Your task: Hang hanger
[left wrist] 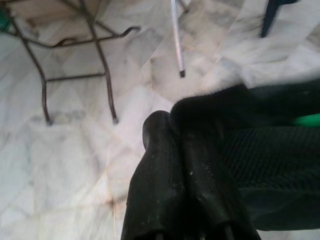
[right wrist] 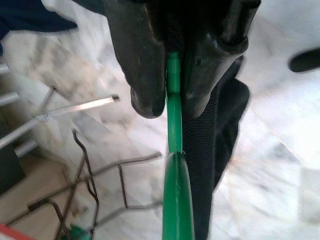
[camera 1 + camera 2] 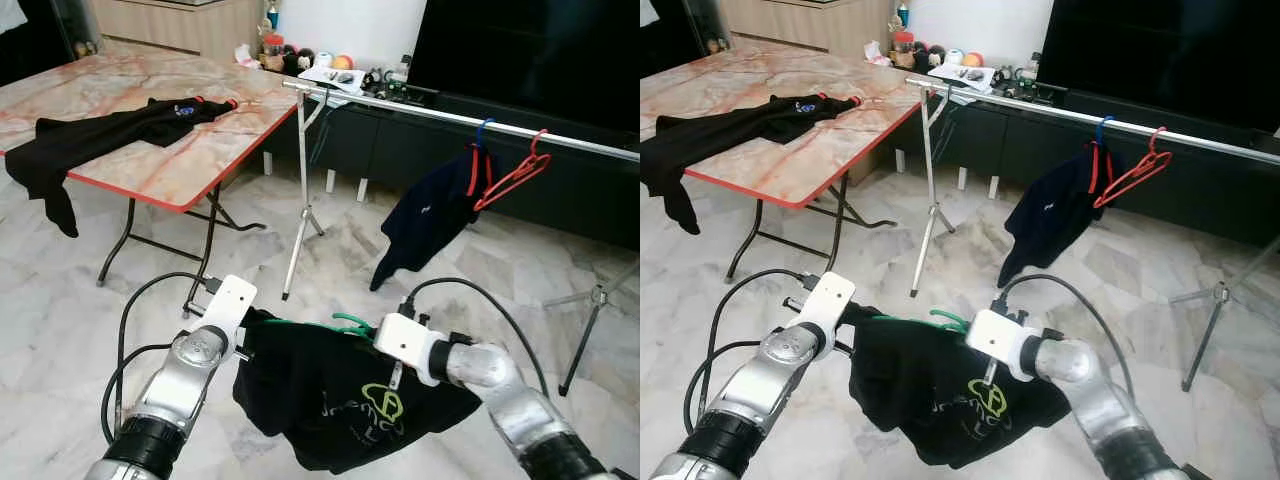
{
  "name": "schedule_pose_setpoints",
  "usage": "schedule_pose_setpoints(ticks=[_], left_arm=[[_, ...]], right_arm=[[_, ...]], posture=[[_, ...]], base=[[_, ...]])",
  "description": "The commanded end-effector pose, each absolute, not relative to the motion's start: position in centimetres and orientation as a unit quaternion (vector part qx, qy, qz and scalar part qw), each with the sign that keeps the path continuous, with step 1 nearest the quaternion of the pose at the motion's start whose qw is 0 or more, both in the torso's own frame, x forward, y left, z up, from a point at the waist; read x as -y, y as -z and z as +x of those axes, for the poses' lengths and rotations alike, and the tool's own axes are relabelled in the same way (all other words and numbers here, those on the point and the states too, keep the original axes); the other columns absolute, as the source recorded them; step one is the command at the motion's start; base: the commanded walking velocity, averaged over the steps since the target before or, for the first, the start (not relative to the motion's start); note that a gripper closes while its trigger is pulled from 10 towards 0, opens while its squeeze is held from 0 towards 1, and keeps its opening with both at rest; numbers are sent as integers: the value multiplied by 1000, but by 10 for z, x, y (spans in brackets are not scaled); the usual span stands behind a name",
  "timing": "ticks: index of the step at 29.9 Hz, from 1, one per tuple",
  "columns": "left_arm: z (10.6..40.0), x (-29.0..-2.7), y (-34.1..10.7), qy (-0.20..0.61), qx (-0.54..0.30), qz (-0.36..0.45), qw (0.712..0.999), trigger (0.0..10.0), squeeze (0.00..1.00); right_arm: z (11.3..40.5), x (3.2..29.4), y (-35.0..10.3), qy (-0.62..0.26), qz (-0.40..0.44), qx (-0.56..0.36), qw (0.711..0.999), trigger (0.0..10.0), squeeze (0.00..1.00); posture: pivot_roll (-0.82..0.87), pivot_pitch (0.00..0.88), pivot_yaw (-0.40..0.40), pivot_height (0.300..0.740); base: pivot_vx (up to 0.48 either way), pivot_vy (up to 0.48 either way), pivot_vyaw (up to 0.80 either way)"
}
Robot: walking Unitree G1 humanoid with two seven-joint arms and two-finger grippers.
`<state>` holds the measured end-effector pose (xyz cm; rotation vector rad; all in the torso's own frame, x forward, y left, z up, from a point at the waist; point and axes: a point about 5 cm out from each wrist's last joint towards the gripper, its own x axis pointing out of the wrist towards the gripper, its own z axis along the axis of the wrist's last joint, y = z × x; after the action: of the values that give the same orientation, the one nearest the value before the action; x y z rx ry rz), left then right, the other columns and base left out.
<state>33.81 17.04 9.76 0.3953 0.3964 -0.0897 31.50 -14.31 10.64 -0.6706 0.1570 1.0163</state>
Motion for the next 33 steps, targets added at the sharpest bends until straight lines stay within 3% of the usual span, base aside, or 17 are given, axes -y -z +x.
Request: schedule_pose_setpoints(ticks=[1,6,9,14,17,21,22,23,26,27,28,29,33], left_arm=[[337,-199,-95,-23,-220,203,954,0,0],[326,-204,-73,-2,-280,221,934,0,0],[317,-198,-59,47,-319,224,920,0,0],[307,-189,-49,109,-349,234,901,0,0],[301,-180,-46,165,-351,241,889,0,0],[307,-181,-59,187,-303,245,902,0,0],[309,-183,-63,180,-289,241,909,2784,0],[312,-185,-67,175,-272,246,914,10000,0],[312,-189,-76,195,-242,261,914,10000,0],[308,-187,-81,229,-228,259,910,10000,333],[308,-187,-81,229,-228,259,910,10000,333],[302,-187,-84,264,-221,269,900,10000,1000],[296,-190,-86,300,-217,283,885,10000,1000]], right_arm=[[317,168,-117,-446,-313,-70,835,10000,0],[313,172,-136,-459,-205,-36,864,10000,0],[301,172,-143,-506,-169,-27,845,10000,0],[306,175,-154,-488,-129,3,863,10000,0],[311,177,-156,-468,-121,2,876,10000,0],[307,174,-136,-477,-185,-53,857,10000,0],[307,174,-132,-476,-196,-62,855,10000,0],[307,174,-129,-475,-206,-70,853,10000,0],[307,171,-120,-476,-225,-89,845,10000,0],[307,169,-115,-478,-234,-97,841,10000,0],[307,169,-115,-478,-234,-97,841,10000,0],[307,167,-111,-481,-247,-105,835,10000,0],[309,165,-108,-482,-254,-109,831,10000,0]], posture=[[149,43,-59,740],[147,44,-54,740],[149,44,-51,740],[150,40,-47,740],[148,35,-42,740],[148,34,-42,740],[149,33,-39,740],[153,34,-40,740],[157,36,-40,740],[161,40,-43,740],[161,40,-43,740],[163,41,-46,740],[163,41,-46,740]], base=[[0,0,0],[0,0,0],[0,0,0],[0,0,0],[0,0,0],[0,0,0],[0,0,0],[0,0,0],[0,0,0],[0,0,0],[0,0,0],[0,0,0],[0,0,0]])
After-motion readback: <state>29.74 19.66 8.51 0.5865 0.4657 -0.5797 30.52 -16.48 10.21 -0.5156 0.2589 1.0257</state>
